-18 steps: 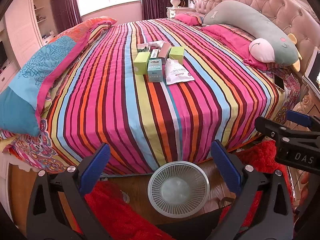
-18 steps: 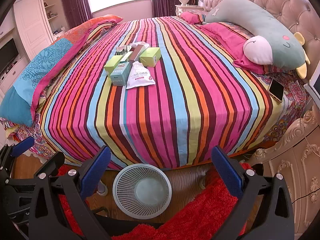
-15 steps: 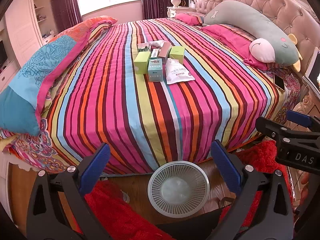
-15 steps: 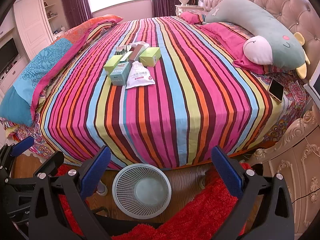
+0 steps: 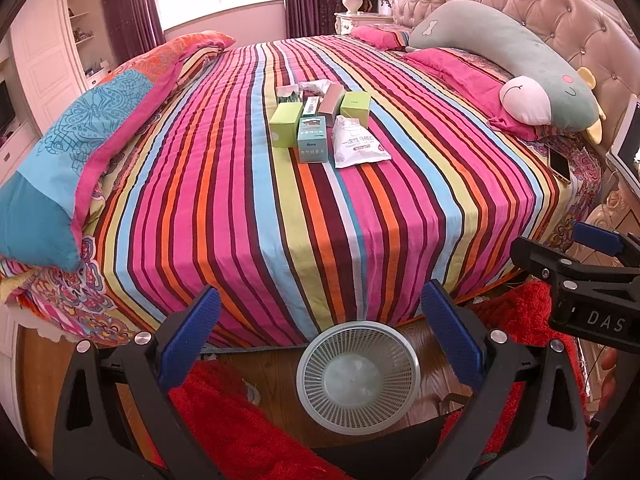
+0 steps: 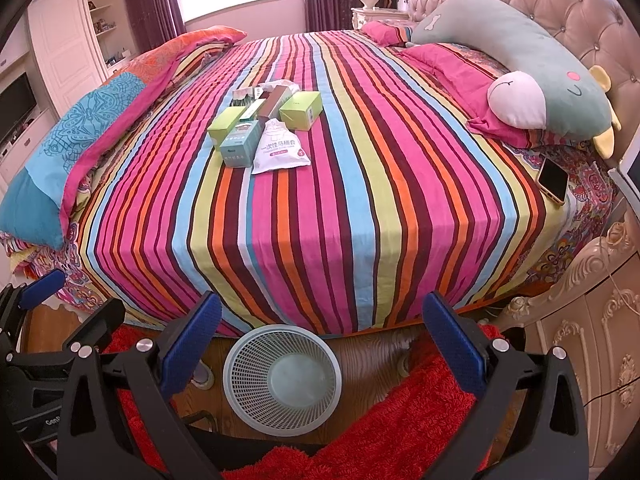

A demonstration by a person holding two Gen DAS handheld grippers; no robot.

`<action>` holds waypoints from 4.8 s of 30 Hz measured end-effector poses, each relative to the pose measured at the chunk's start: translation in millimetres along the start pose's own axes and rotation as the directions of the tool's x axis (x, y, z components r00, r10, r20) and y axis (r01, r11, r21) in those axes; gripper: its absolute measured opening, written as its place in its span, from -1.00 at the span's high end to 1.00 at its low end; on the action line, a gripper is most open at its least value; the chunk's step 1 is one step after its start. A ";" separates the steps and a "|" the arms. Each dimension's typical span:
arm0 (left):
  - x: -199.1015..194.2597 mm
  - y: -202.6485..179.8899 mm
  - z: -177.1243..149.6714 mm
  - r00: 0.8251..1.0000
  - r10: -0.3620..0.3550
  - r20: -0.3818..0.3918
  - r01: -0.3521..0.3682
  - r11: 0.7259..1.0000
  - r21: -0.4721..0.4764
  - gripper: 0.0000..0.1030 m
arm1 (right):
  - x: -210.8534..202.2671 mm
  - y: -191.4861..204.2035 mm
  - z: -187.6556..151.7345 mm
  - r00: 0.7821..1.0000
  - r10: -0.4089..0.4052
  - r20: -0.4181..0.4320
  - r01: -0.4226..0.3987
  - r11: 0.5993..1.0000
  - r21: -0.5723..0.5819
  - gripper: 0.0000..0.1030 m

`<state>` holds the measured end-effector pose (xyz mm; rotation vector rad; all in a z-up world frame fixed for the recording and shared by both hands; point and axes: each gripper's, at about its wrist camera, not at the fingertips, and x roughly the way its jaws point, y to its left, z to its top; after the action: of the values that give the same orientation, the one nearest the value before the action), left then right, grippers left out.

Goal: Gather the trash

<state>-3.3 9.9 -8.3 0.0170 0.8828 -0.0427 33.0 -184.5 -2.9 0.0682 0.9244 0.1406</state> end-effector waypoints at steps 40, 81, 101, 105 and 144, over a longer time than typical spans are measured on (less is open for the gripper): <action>86.3 29.2 1.9 0.993 0.078 -0.093 -0.079 0.997 0.002 -0.89 | 60.1 -14.3 7.1 0.998 -0.065 -0.005 0.065 0.998 -0.010 -0.88; 304.2 103.2 218.3 0.993 -0.089 -0.076 0.086 0.995 -0.044 -0.89 | 247.3 44.0 142.7 0.997 0.079 -0.014 -0.081 0.980 -0.184 -0.88; 353.1 113.8 248.4 0.982 -0.090 -0.166 0.082 0.995 -0.055 -0.16 | 286.5 55.5 166.5 0.984 0.163 -0.067 -0.173 0.966 -0.195 -0.48; 360.0 108.0 244.5 0.979 -0.089 -0.183 0.083 0.996 -0.040 0.05 | 291.4 59.4 169.9 0.985 0.161 -0.060 -0.170 0.959 -0.226 -0.16; 136.5 104.0 82.3 0.996 -0.056 -0.070 0.050 0.995 -0.088 0.05 | 117.6 -8.0 77.2 0.983 0.184 0.016 -0.180 0.975 -0.133 0.42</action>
<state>151.4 107.0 -61.7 -0.0864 0.9571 -0.0534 165.2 -174.6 -50.4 0.0326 0.8782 0.3698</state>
